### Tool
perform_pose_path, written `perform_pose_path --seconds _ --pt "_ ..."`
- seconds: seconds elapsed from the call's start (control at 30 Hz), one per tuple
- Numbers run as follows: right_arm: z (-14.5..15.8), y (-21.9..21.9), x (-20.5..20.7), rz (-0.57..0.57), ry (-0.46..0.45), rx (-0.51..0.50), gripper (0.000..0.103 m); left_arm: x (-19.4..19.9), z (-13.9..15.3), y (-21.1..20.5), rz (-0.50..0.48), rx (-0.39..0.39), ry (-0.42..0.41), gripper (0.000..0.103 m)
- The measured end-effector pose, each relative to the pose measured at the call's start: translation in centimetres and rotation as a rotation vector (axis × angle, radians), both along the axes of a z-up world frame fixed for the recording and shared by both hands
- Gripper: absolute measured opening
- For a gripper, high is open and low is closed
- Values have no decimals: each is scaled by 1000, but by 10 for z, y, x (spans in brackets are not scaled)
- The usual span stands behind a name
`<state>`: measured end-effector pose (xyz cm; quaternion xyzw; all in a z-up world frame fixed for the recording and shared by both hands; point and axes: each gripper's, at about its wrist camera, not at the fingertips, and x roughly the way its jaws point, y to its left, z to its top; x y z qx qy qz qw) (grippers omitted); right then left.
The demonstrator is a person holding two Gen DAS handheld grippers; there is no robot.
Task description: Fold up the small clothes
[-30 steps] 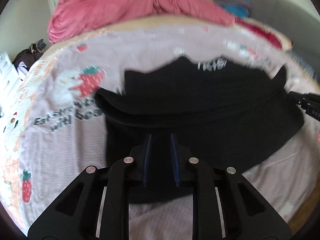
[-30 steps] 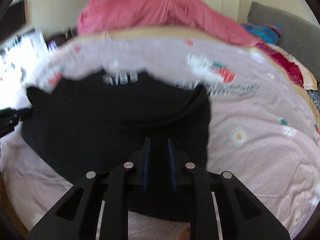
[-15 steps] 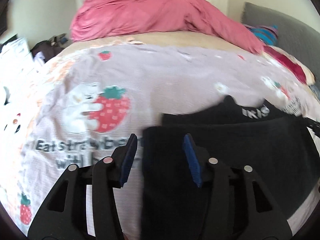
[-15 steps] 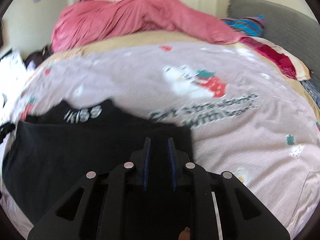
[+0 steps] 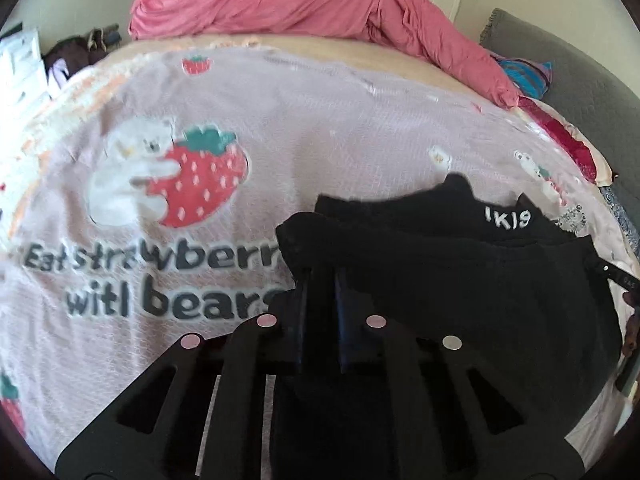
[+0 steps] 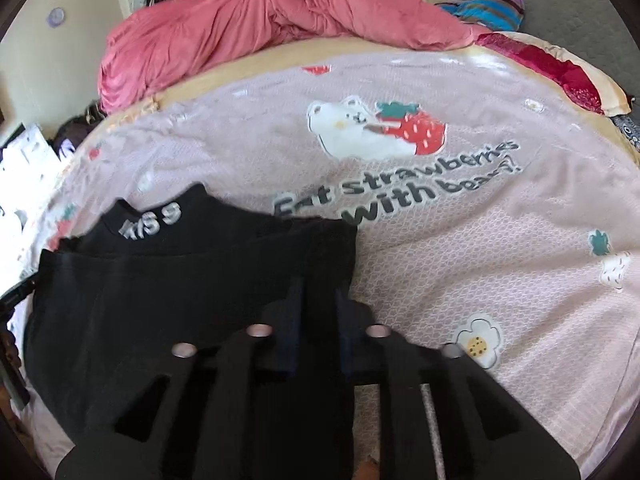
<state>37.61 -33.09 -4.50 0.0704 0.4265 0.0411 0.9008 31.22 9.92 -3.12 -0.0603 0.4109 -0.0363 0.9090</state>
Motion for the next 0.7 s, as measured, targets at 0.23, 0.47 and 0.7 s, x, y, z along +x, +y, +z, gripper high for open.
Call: perform_pose_path --seconds 0.23,0.47,0.7 --pt "28 -12 0 -59 -123 25 6 4 37 5 21 -21 -115 4" --pt "-10 -12 18 -83 -3 -70 9 26 -18 -4 47 68 27 6" --pt "-10 -7 8 -124 -8 -190 40 13 -7 -1 68 114 30 36"
